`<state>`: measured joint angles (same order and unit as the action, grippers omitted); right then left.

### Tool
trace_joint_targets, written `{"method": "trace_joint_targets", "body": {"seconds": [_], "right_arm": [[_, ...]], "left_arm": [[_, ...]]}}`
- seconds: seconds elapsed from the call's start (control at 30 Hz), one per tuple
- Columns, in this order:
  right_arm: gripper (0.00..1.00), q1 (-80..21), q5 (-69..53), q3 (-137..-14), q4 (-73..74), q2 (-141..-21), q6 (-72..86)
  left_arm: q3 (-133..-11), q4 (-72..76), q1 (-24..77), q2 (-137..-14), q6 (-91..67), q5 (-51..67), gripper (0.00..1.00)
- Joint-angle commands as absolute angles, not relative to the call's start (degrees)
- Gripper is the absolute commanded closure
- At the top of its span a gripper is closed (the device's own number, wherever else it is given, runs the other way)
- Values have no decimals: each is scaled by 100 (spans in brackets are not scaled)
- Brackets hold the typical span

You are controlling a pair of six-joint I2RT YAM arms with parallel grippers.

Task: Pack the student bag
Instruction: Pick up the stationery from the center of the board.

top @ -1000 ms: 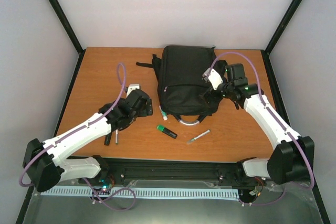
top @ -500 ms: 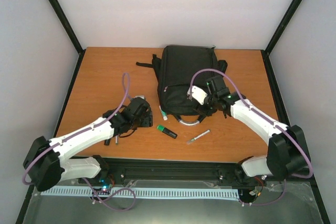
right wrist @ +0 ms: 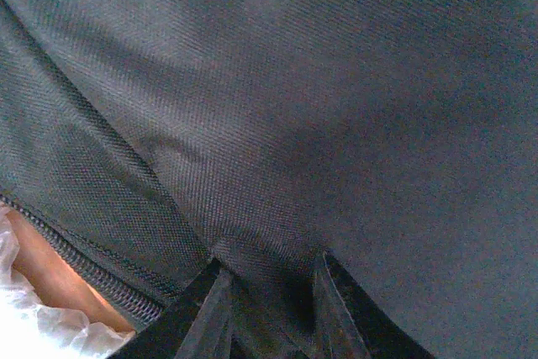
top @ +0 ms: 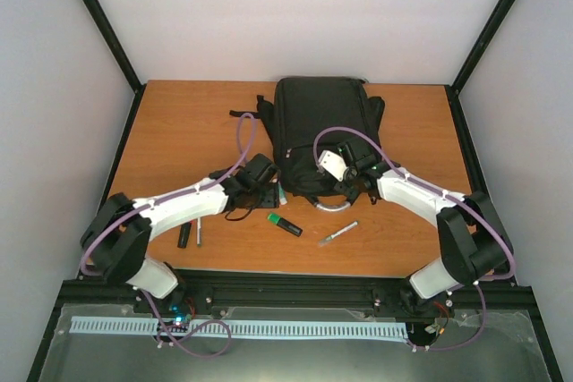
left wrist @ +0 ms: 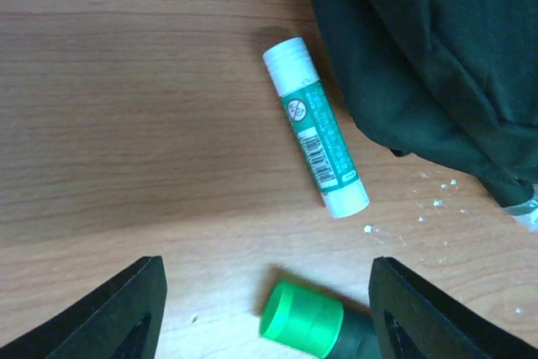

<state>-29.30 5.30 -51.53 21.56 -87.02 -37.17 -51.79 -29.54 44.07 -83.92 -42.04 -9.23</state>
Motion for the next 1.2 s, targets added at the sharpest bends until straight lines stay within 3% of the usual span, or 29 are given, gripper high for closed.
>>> {"method": "trace_joint_targets", "body": {"seconds": [0.0, 0.3, 0.83, 1.03, 1.17], "right_arm": [[74, -2723, 814, -5015, 1984, -8353, -3611], [58, -2710, 345, -4913, 2056, -8031, -3509], [54, -2677, 337, -4931, 2070, -8103, -3460], [54, -2672, 326, -4939, 2074, -8082, -3451], [55, -2663, 301, -4942, 2109, -8078, -3448]], "left_arm": [[-5646, -2623, 4377, -8911, -4201, -772, 33], [-6337, -2541, 4376, -9913, -4302, -955, 29], [-6729, -2736, 4377, -10694, -4194, -1145, 27], [-6399, -2733, 4377, -10341, -3911, -1213, 34], [-6200, -2870, 4377, -10133, -3734, -1244, 45]]}}
